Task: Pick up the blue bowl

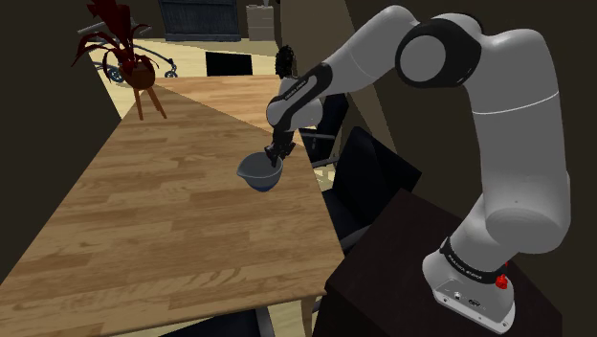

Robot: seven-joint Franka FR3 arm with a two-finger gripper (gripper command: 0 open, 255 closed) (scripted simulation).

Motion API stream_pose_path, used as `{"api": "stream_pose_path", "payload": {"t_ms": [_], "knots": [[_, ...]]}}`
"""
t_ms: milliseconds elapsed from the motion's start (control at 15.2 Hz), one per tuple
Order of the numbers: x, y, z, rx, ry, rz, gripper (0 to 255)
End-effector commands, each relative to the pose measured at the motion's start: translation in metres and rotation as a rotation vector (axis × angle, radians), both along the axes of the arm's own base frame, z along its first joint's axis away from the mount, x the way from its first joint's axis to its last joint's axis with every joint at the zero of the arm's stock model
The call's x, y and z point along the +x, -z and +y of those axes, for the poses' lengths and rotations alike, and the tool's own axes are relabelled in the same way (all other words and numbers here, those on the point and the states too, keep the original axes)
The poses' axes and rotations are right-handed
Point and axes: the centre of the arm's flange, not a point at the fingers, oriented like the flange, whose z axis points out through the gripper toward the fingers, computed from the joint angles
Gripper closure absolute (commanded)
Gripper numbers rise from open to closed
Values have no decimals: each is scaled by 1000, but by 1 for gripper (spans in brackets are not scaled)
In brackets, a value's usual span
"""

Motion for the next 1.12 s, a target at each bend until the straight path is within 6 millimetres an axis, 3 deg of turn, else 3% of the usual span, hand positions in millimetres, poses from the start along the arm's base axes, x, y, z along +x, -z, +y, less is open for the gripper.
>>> {"api": "stream_pose_path", "payload": {"t_ms": [0, 330, 1056], "knots": [[0, 1, 0, 0, 0, 1, 255], [0, 1, 0, 0, 0, 1, 255], [0, -57, 0, 0, 0, 1, 255]]}}
